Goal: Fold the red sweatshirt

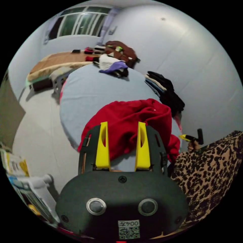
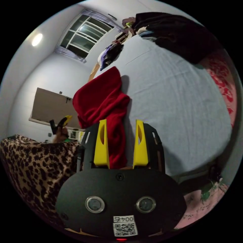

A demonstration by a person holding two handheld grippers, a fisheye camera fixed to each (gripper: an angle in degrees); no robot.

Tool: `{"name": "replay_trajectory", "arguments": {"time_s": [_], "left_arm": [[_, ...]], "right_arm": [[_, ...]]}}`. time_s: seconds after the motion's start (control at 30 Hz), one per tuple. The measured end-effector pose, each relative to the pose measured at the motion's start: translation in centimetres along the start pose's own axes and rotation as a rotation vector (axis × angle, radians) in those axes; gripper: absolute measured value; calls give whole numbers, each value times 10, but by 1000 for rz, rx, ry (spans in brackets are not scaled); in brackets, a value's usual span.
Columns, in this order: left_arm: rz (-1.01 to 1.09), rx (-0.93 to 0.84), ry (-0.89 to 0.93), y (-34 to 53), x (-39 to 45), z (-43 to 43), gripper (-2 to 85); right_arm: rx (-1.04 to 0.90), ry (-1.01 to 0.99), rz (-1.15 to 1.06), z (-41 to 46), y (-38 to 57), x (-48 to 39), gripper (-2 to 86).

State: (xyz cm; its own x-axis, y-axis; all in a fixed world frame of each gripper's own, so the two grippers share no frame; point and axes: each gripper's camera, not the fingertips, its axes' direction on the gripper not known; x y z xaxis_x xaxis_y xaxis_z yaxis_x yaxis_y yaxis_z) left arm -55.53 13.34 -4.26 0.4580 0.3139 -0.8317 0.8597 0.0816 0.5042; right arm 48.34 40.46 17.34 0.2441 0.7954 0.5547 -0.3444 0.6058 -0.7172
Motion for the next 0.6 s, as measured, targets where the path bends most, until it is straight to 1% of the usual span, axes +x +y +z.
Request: {"name": "replay_trajectory", "arguments": {"time_s": [0.1,0.27,0.33,0.4,0.47,0.53,0.6], "left_arm": [[-98,9,-12,-3,-31,-9,149],[-186,-33,-47,-39,-61,2,162],[-282,-43,-16,-43,-81,8,166],[-445,-38,83,-39,-108,10,166],[-535,-54,111,-32,-123,11,164],[-575,-85,129,-28,-130,12,161],[-610,-113,187,-26,-133,14,157]], "right_arm": [[-48,-121,39,26,-21,0,162],[-104,-156,74,57,-46,-8,168],[-98,-177,87,63,-48,-13,169],[-70,-181,86,64,-46,-24,169],[-62,-184,97,66,-44,-28,169],[-54,-182,115,69,-46,-32,170],[-24,-175,141,72,-57,-40,176]]}}
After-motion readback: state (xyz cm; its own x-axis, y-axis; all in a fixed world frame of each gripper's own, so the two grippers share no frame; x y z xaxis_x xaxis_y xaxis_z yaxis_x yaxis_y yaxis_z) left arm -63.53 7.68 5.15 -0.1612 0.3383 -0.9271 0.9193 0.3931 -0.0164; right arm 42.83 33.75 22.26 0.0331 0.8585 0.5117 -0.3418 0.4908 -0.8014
